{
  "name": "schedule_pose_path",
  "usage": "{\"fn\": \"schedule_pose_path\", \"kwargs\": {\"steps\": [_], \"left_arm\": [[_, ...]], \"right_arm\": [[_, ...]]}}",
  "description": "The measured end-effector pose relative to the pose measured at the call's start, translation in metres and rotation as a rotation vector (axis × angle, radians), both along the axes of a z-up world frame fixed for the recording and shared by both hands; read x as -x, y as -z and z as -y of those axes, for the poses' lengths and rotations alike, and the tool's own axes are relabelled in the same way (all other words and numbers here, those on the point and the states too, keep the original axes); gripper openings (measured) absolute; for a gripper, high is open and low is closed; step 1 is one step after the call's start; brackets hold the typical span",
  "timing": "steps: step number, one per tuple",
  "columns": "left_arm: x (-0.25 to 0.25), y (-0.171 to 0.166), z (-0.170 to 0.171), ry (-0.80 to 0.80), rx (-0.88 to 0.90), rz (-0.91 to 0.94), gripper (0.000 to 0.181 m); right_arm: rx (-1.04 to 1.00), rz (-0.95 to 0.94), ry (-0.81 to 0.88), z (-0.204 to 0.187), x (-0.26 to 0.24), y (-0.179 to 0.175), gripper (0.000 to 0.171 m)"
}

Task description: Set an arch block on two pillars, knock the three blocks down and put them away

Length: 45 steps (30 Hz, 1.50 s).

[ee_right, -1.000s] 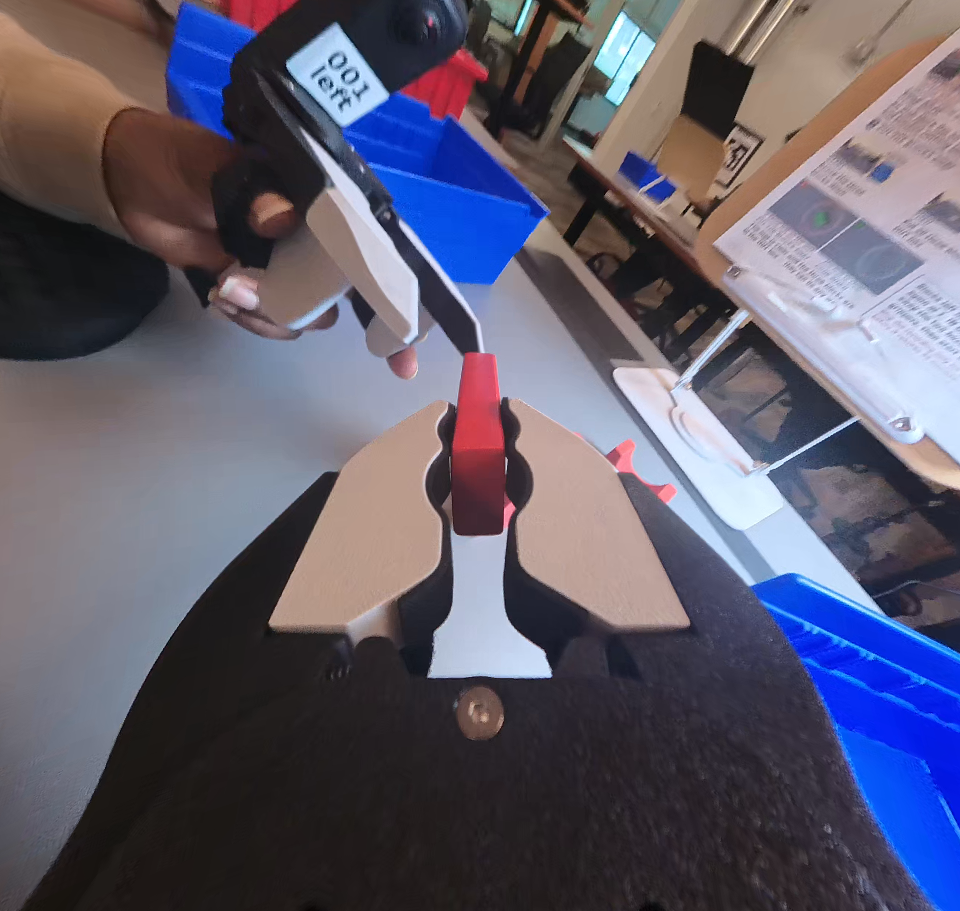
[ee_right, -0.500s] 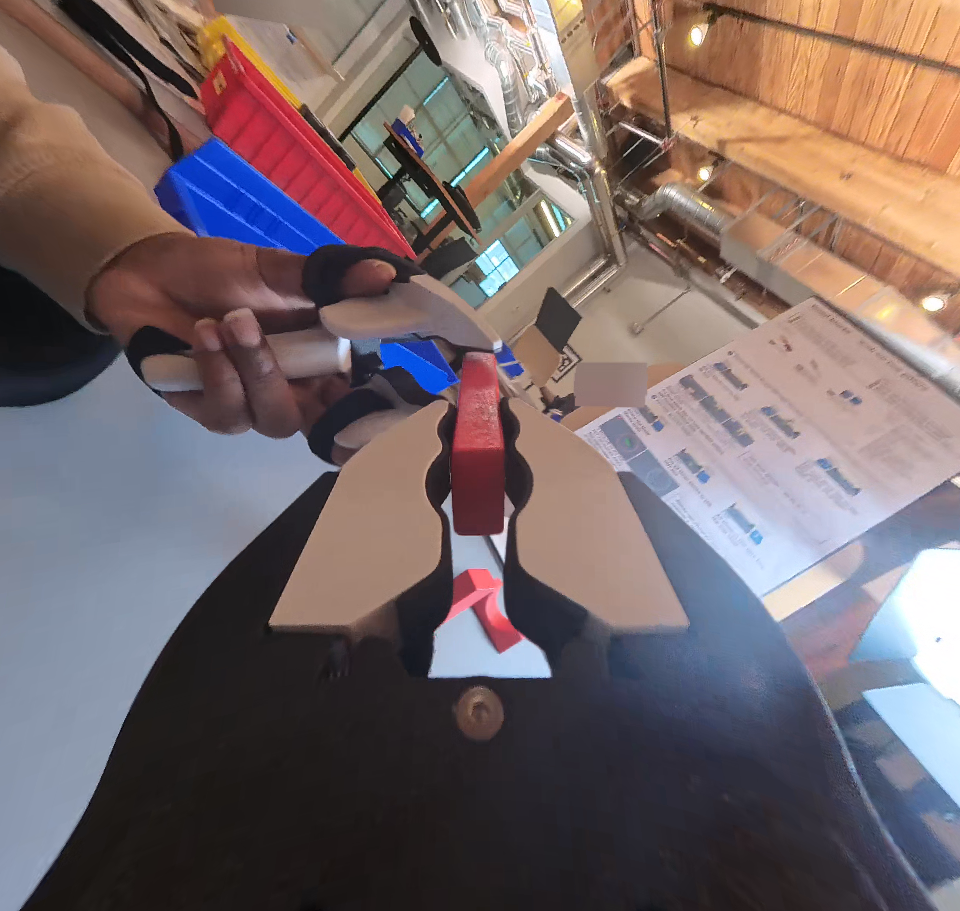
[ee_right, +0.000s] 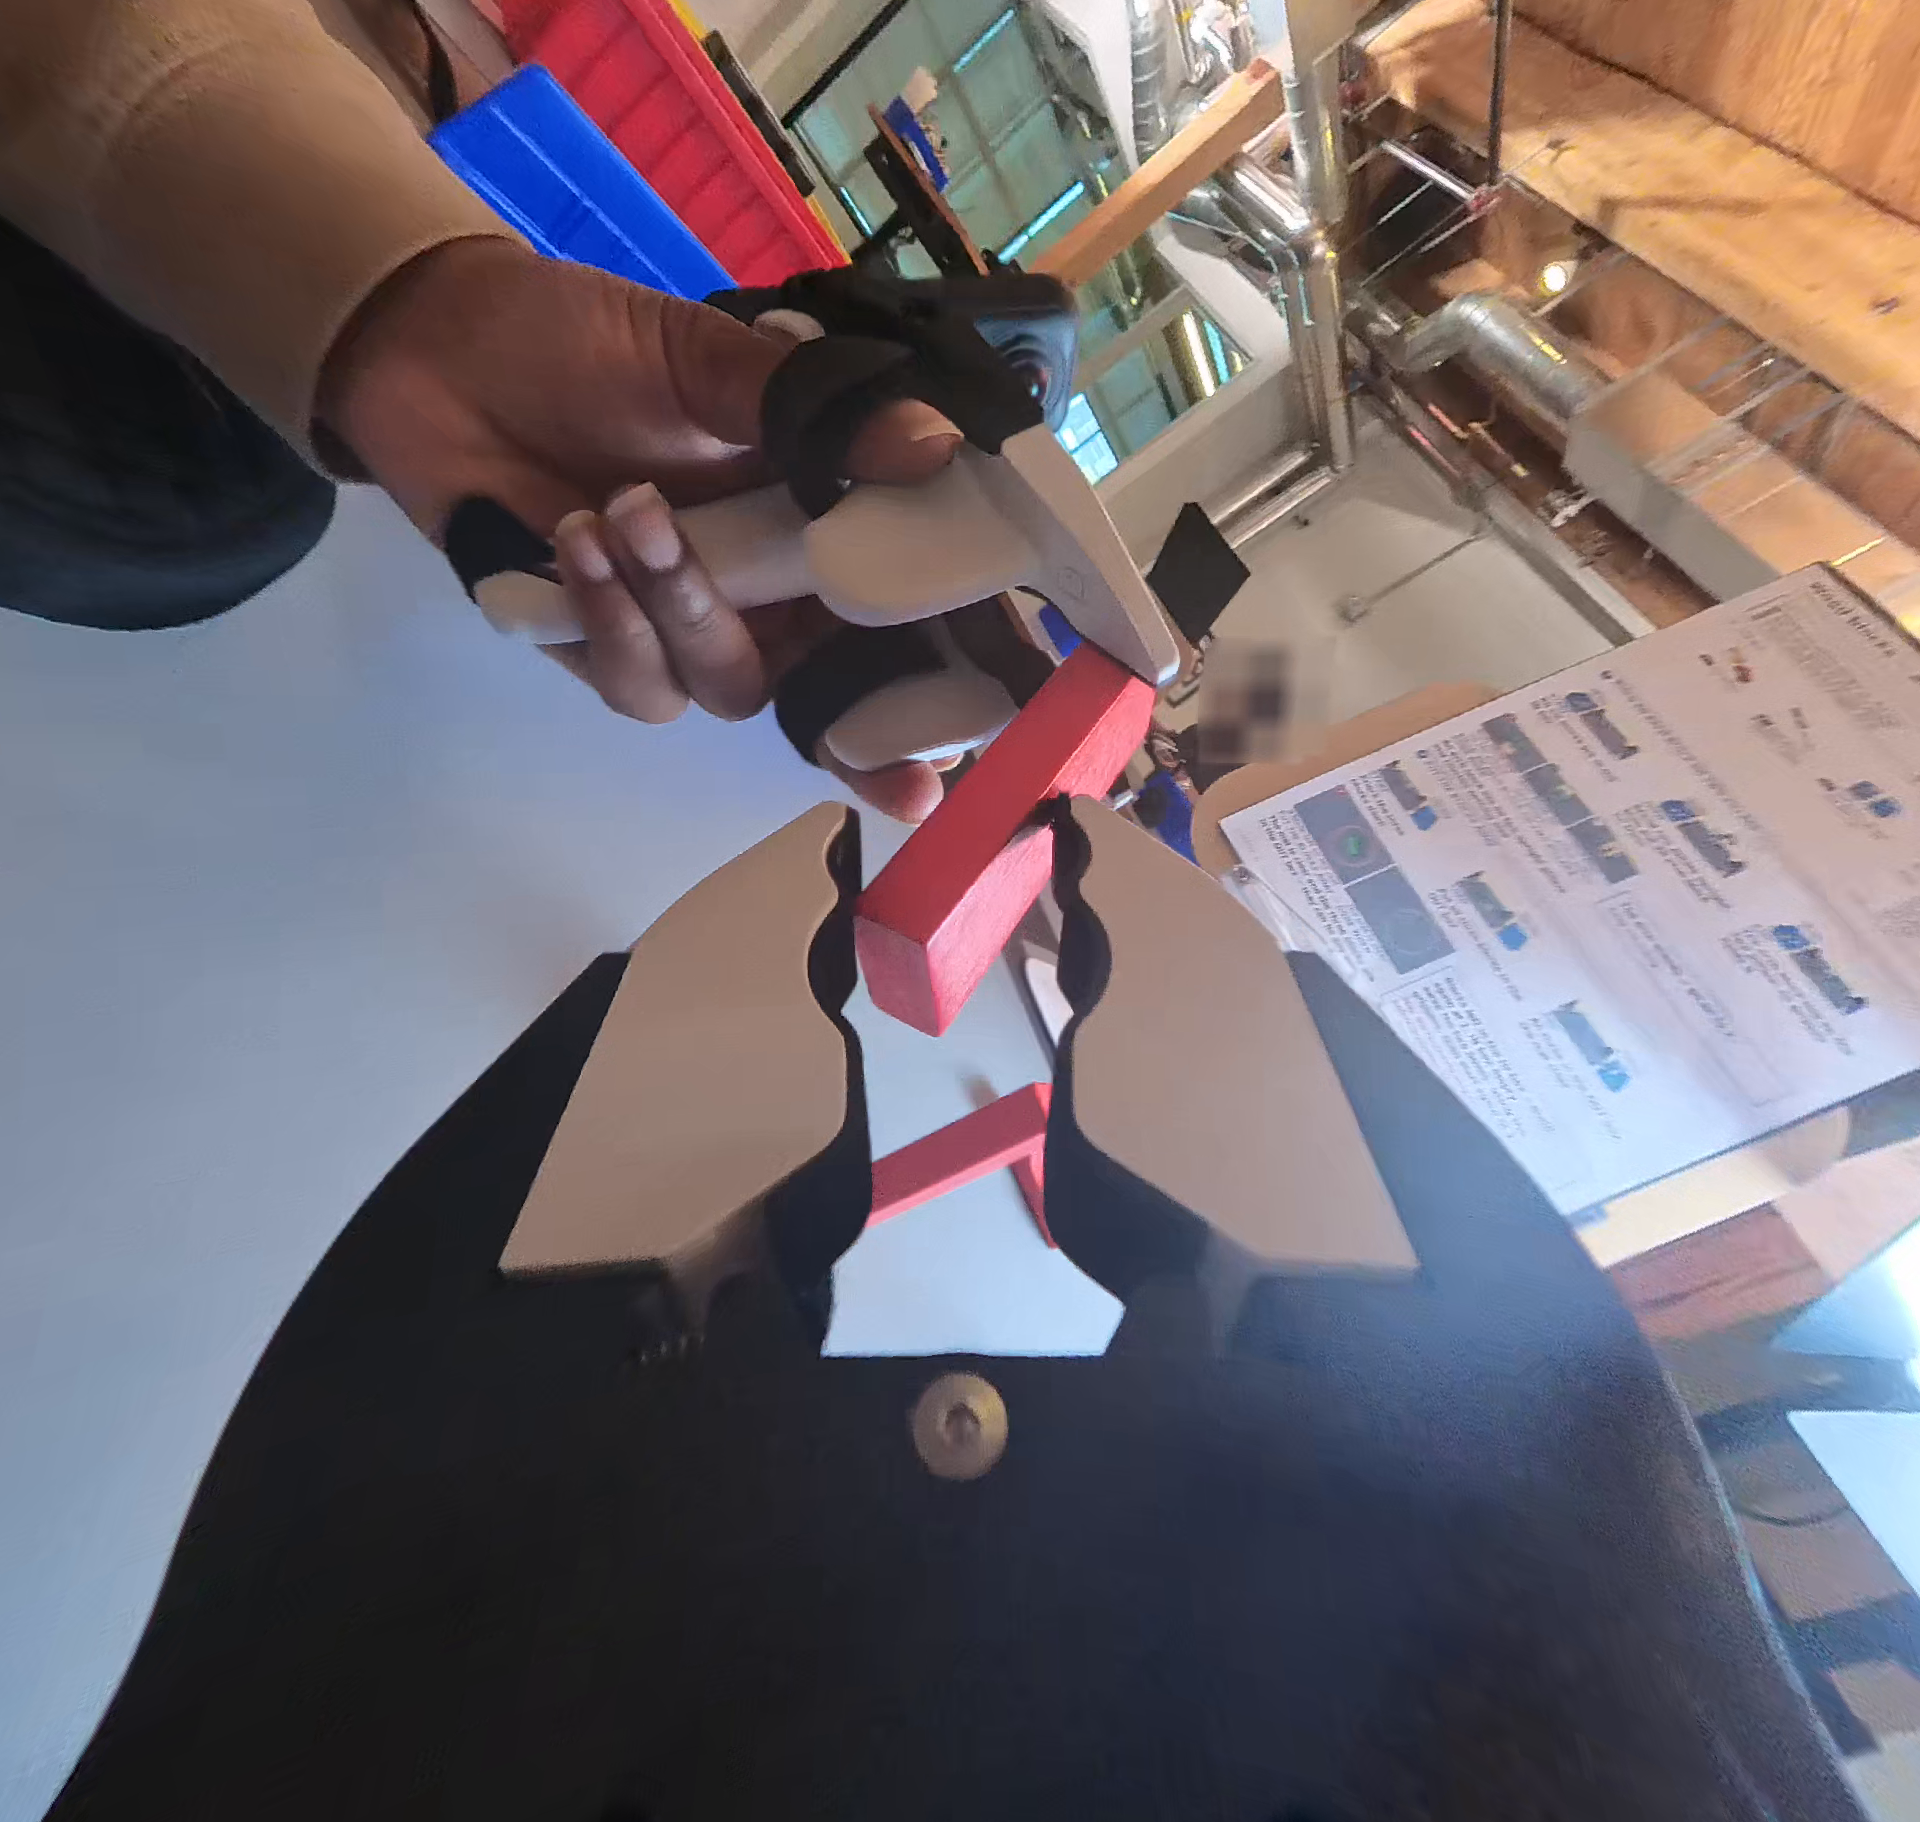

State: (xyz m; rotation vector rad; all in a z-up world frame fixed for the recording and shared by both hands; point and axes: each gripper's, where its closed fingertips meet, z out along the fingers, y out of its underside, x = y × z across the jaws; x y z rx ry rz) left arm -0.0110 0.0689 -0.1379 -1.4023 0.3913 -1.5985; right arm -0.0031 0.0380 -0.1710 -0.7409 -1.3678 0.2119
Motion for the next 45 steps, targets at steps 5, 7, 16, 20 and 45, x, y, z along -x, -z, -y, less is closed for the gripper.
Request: {"fn": "schedule_pose_path", "kwargs": {"steps": [5, 7, 16, 20, 45], "left_arm": [[-0.001, 0.006, 0.002, -0.046, -0.126, -0.156, 0.033], [-0.003, 0.011, 0.004, -0.065, -0.194, -0.246, 0.033], [-0.005, 0.043, -0.019, -0.123, -0.417, -0.546, 0.033], [0.005, 0.054, -0.054, -0.155, -0.434, -0.592, 0.033], [-0.032, 0.011, 0.002, 0.001, -0.539, -0.429, 0.033]], "right_arm": [[0.113, 0.045, -0.064, 0.002, 0.002, 0.012, 0.032], [0.154, 0.079, -0.082, 0.002, 0.003, 0.021, 0.029], [0.406, 0.239, -0.119, -0.01, 0.006, 0.064, 0.026], [0.499, 0.165, -0.089, -0.032, -0.005, 0.05, 0.026], [0.836, 0.15, -0.169, -0.027, 0.002, 0.056, 0.036]]}}
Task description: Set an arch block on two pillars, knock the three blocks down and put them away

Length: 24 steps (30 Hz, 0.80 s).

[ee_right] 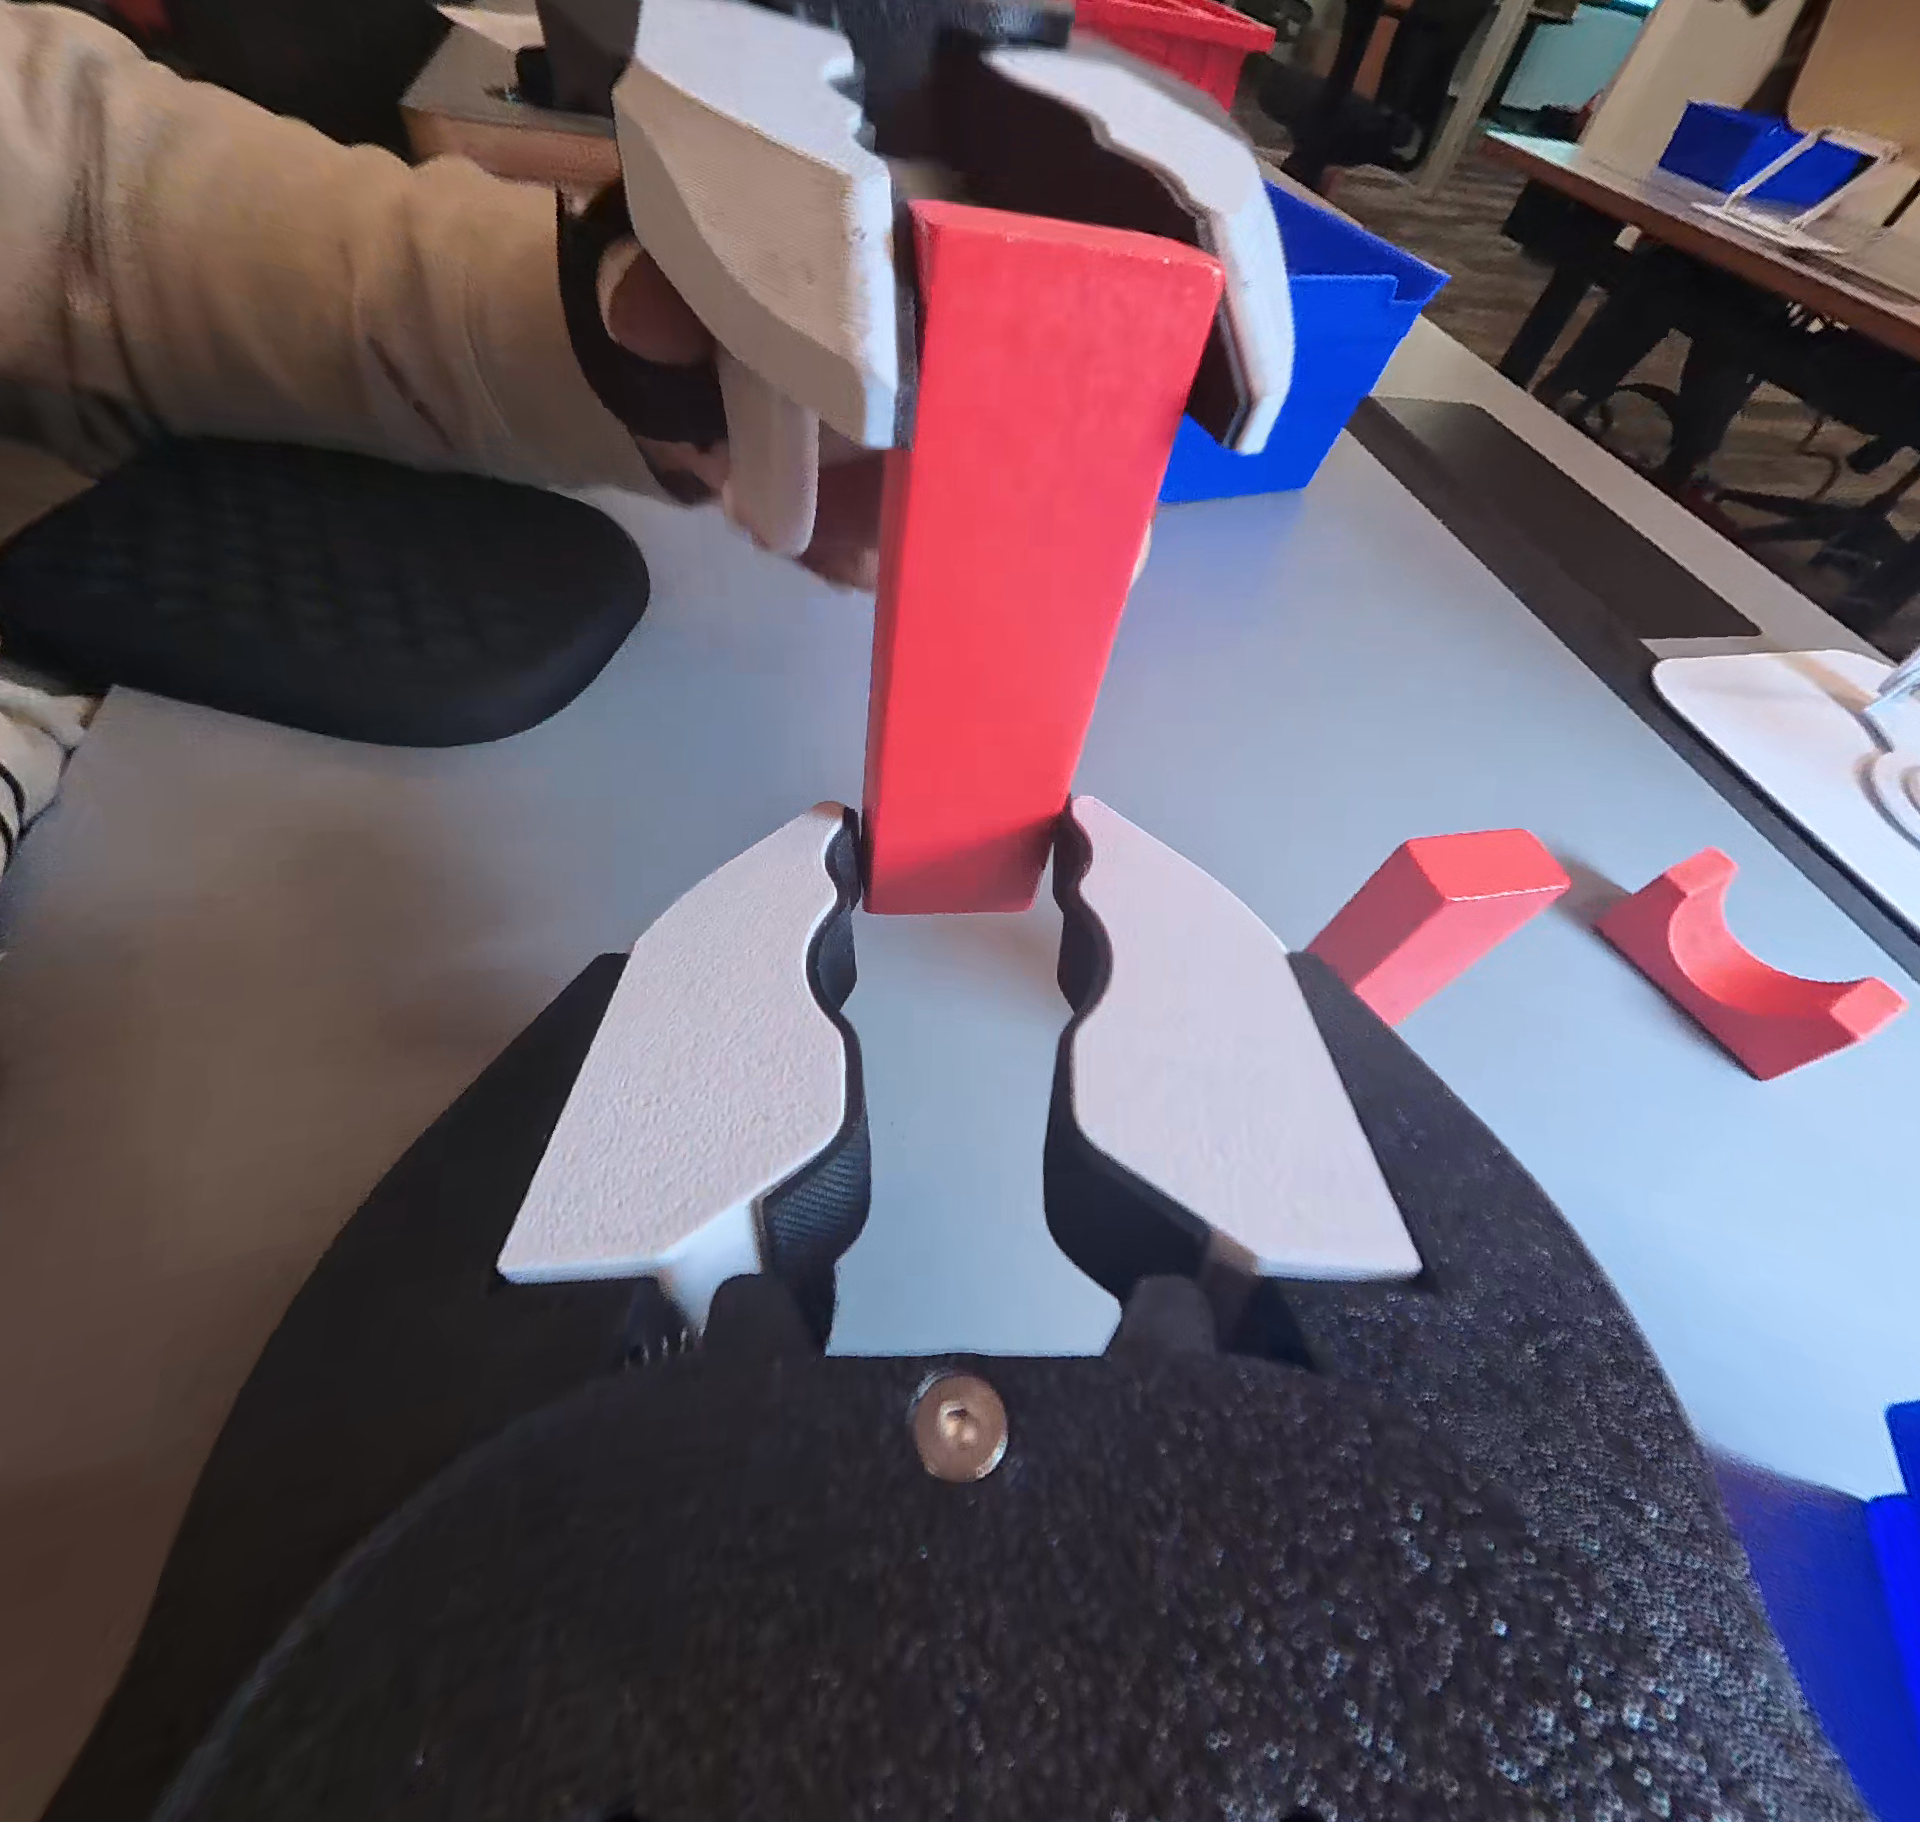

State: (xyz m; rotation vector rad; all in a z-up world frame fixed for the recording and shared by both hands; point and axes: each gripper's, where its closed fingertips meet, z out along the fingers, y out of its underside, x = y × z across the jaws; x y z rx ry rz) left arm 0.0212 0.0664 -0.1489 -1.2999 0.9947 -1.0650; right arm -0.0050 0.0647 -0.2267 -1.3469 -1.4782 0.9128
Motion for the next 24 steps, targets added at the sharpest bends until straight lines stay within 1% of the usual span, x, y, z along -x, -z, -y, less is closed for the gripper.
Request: {"fn": "schedule_pose_path", "kwargs": {"steps": [2, 5, 7, 9, 12, 15, 18, 24], "left_arm": [[0.001, 0.005, -0.001, -0.018, 0.003, -0.14, 0.033], [0.011, 0.019, -0.006, -0.056, 0.021, -0.443, 0.034], [0.017, 0.024, -0.009, -0.055, 0.044, -0.593, 0.035], [0.021, 0.03, -0.009, -0.029, 0.075, -0.744, 0.035], [0.025, 0.035, -0.01, 0.026, 0.077, -0.939, 0.034], [0.028, 0.038, -0.009, 0.092, 0.037, -1.107, 0.034], [0.026, 0.039, -0.008, 0.139, 0.005, -1.204, 0.034], [0.013, 0.041, -0.003, 0.181, 0.02, -1.214, 0.035]], "right_arm": [[-0.009, 0.017, 0.017, -0.005, -0.002, 0.002, 0.035], [-0.041, 0.042, 0.054, -0.013, -0.003, 0.009, 0.034], [-0.051, 0.048, 0.071, -0.016, -0.003, 0.01, 0.034], [-0.06, 0.058, 0.081, -0.018, -0.003, 0.013, 0.034], [-0.054, 0.061, 0.085, -0.019, -0.003, 0.015, 0.034], [-0.044, 0.062, 0.075, -0.018, -0.004, 0.016, 0.034], [-0.041, 0.069, 0.071, -0.017, -0.004, 0.019, 0.034], [-0.039, 0.084, 0.071, -0.017, -0.004, 0.022, 0.034]]}}
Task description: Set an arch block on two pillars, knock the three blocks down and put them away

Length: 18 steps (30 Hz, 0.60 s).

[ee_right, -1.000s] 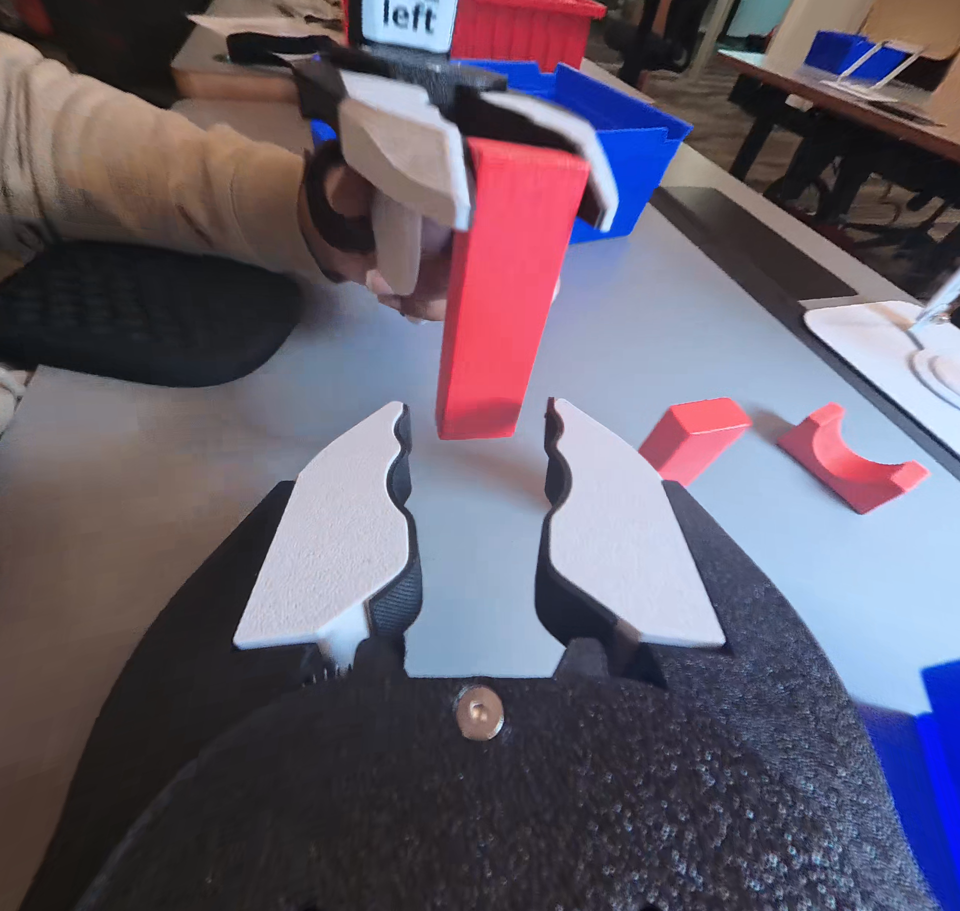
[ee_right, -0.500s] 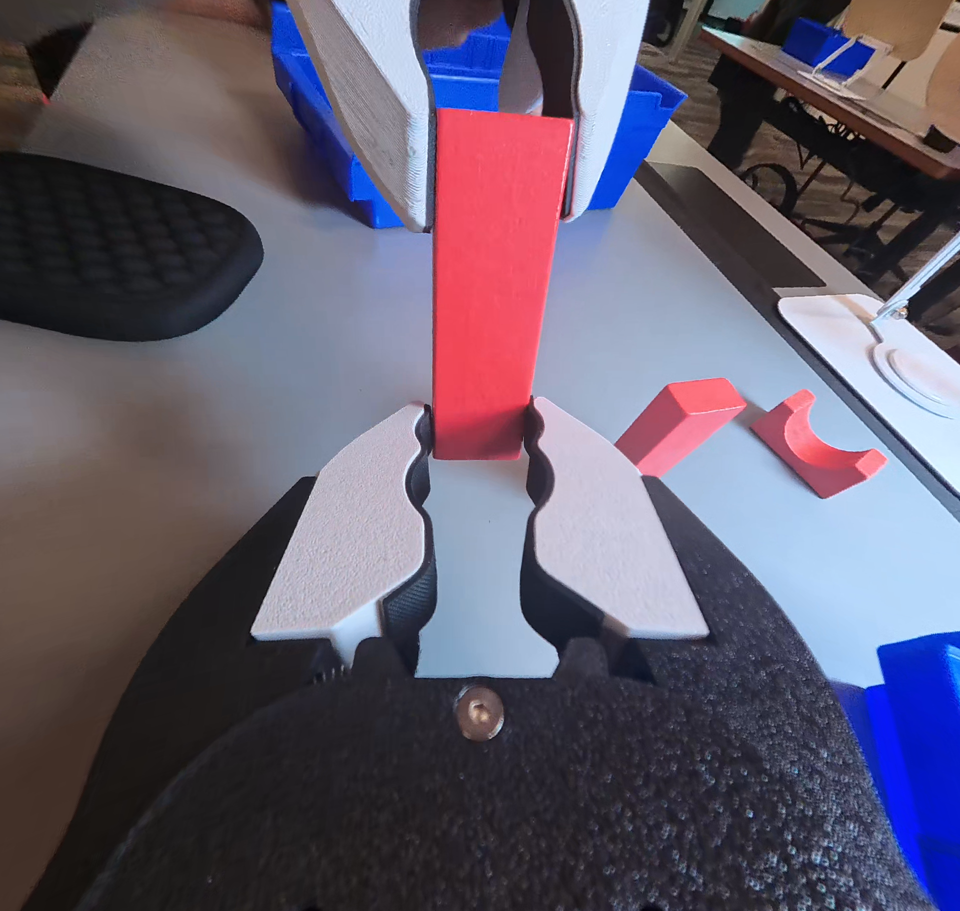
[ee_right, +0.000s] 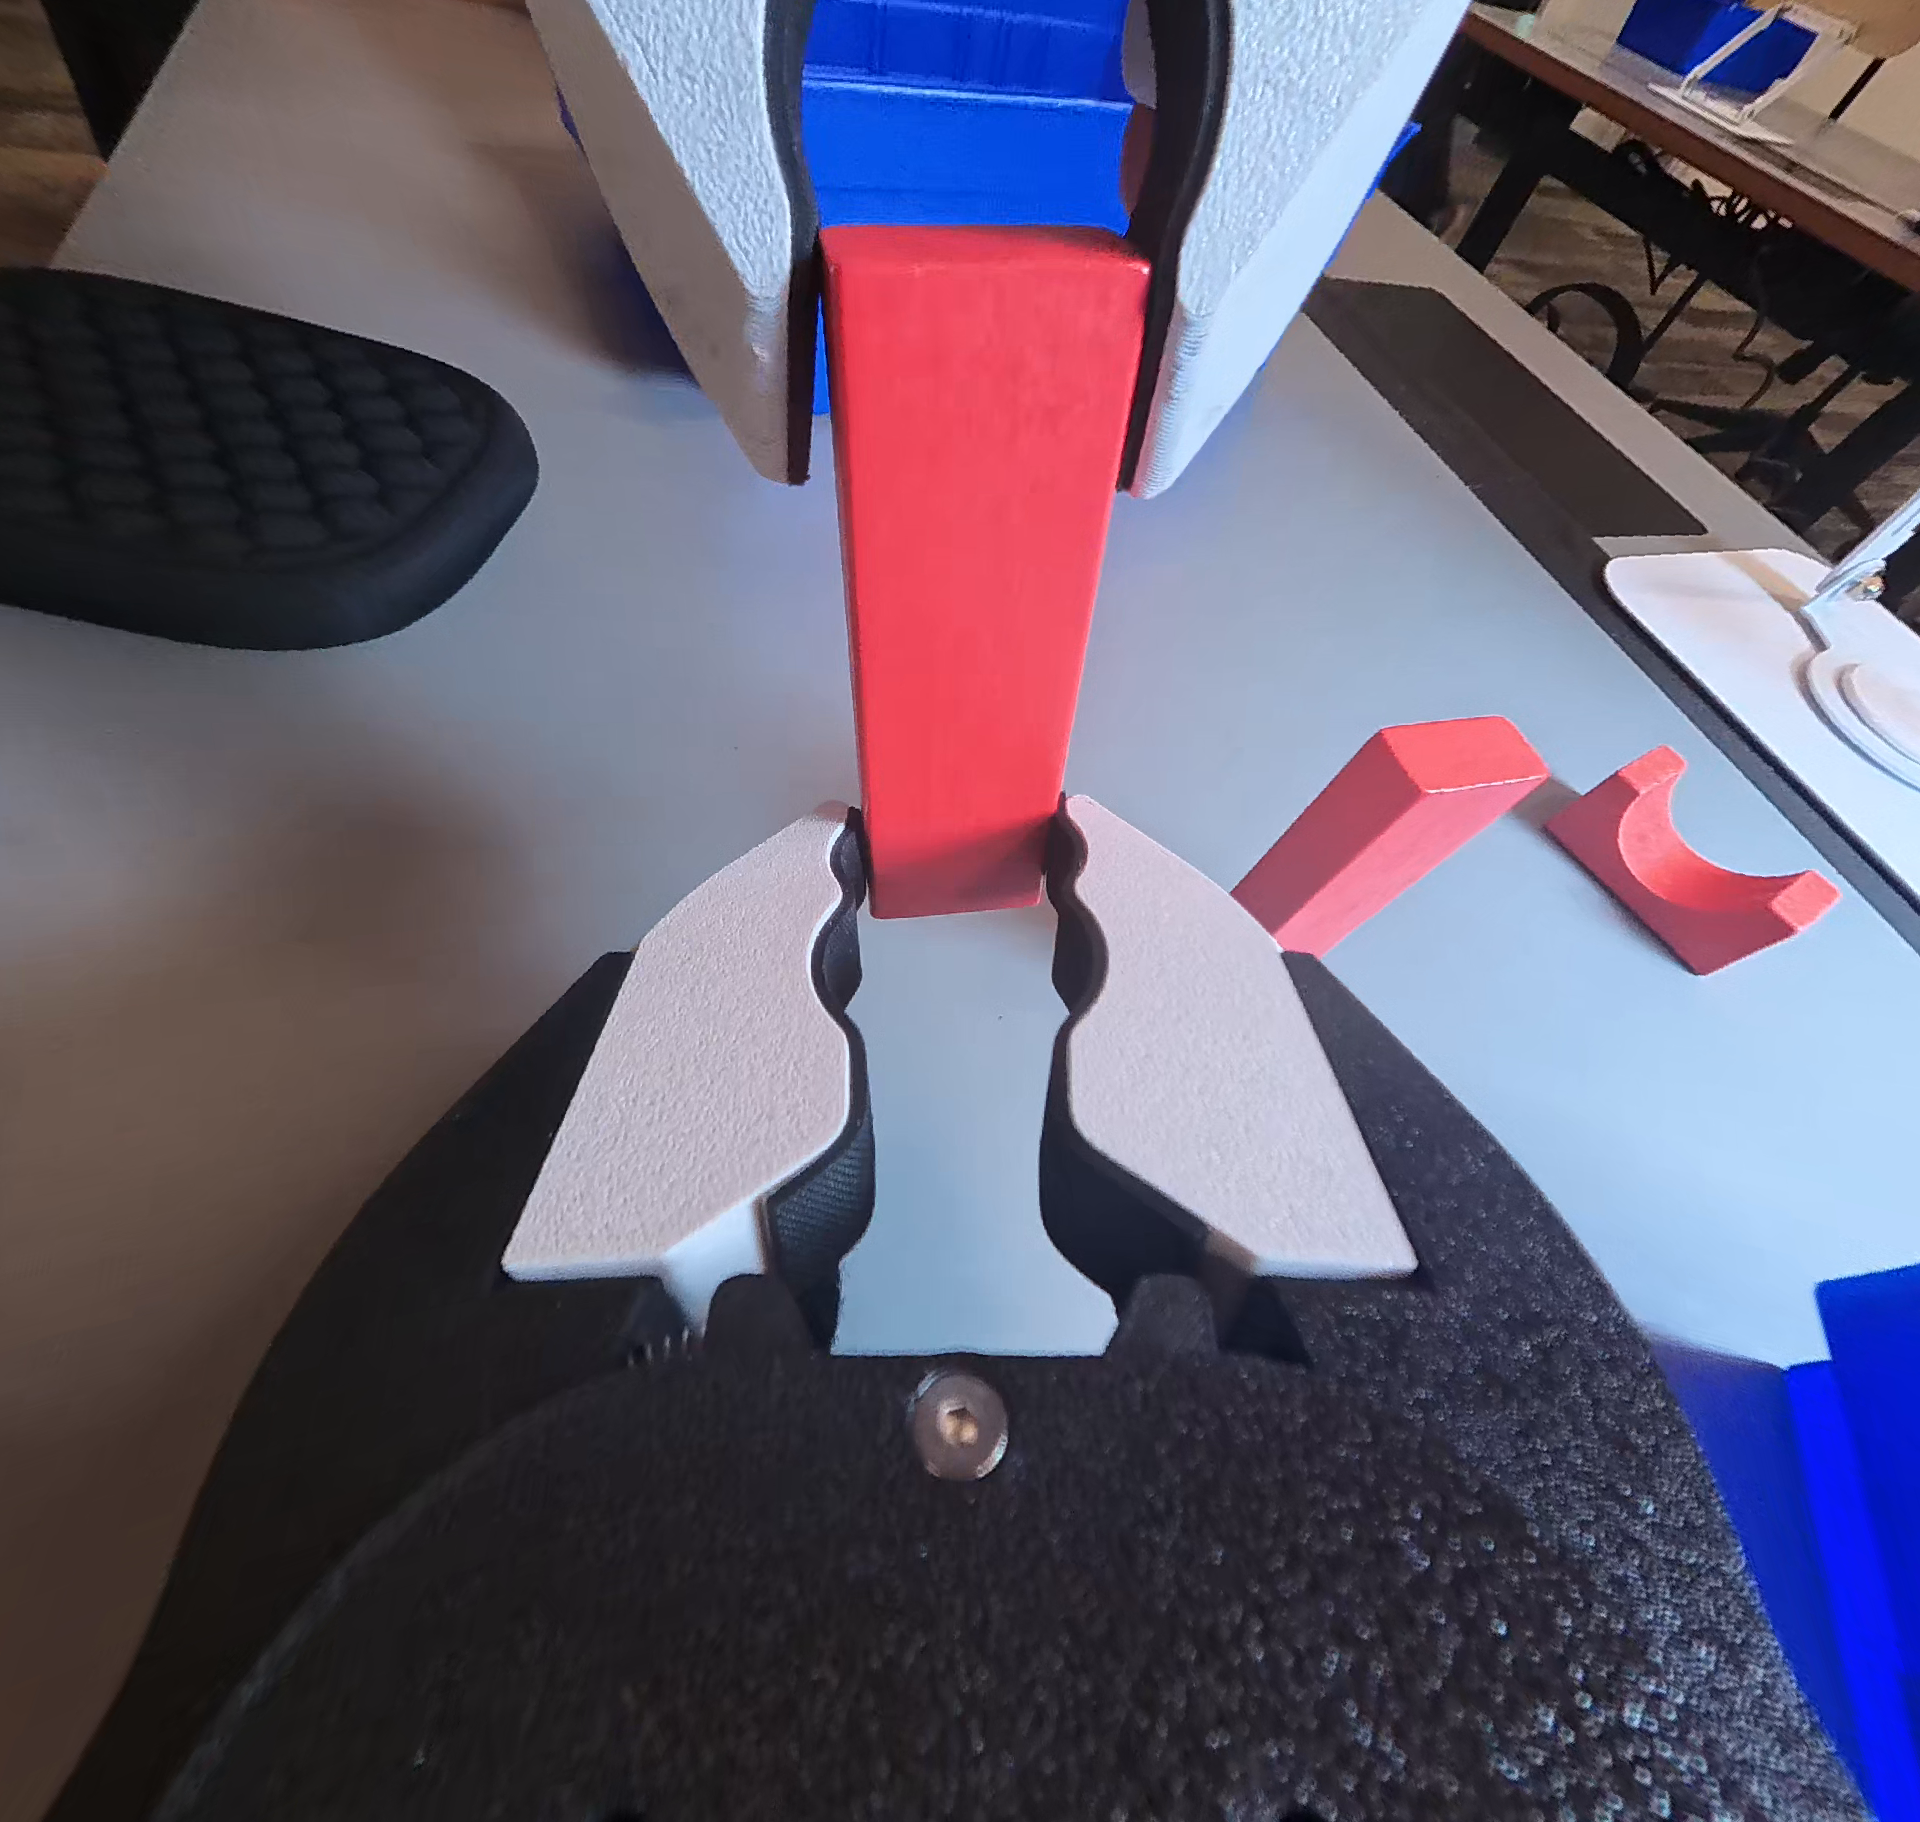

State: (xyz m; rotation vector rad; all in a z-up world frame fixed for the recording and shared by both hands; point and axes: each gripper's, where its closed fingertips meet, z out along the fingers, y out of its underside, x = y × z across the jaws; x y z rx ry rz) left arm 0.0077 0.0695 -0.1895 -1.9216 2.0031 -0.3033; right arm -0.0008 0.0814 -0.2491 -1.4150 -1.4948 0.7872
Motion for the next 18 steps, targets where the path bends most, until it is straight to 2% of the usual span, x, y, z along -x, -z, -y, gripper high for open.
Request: {"fn": "schedule_pose_path", "kwargs": {"steps": [8, 11, 18], "left_arm": [[-0.001, 0.0, -0.003, -0.033, 0.017, -0.001, 0.035], [0.006, -0.005, -0.005, -0.025, 0.034, -0.027, 0.035], [0.042, -0.006, -0.047, -0.081, 0.053, -0.086, 0.035]], "right_arm": [[0.017, -0.009, 0.02, -0.003, 0.0, -0.001, 0.034], [0.059, -0.018, 0.042, -0.008, -0.002, -0.004, 0.053], [0.053, -0.078, 0.025, -0.014, -0.026, -0.034, 0.056]]}}
